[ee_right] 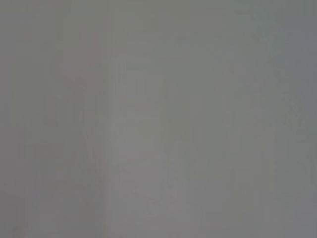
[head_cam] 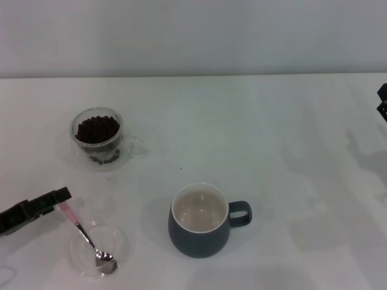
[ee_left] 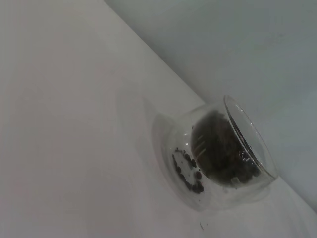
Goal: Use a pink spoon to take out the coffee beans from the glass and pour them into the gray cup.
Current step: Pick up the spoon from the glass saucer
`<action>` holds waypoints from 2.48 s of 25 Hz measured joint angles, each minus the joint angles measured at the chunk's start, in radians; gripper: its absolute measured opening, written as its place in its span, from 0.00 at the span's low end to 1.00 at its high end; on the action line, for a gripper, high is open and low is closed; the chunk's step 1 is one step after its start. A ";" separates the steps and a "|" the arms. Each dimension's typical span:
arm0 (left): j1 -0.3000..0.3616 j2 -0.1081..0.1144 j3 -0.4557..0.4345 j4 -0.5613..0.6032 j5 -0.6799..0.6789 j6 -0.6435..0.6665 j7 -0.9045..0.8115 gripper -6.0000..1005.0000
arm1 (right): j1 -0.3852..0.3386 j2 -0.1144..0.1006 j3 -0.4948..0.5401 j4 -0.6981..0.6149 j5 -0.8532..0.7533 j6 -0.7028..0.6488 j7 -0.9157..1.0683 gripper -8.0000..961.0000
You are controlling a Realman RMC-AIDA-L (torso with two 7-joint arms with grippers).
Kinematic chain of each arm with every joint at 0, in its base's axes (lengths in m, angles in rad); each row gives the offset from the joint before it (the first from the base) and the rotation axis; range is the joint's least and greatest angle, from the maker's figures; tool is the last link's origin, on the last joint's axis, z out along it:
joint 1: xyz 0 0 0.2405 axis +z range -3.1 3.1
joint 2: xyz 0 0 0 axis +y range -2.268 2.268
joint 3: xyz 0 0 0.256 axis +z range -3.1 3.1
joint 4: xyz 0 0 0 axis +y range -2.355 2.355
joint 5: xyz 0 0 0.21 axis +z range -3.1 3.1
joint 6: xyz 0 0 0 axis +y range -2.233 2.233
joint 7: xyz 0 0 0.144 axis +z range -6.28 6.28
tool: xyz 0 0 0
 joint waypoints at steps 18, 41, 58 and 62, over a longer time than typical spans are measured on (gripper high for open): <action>0.010 -0.008 0.001 0.006 -0.042 -0.007 -0.027 0.48 | 0.010 -0.001 0.020 -0.013 0.000 0.012 -0.001 0.85; 0.002 -0.011 0.008 0.003 -0.022 -0.001 -0.001 0.25 | 0.014 -0.001 0.020 -0.004 0.000 0.012 0.003 0.85; 0.000 -0.021 0.003 0.008 -0.031 -0.029 0.020 0.15 | 0.023 -0.001 0.020 -0.005 0.000 0.011 0.006 0.85; 0.006 -0.017 0.000 0.009 -0.062 -0.054 0.035 0.15 | 0.023 -0.001 0.020 -0.006 0.000 0.011 0.006 0.85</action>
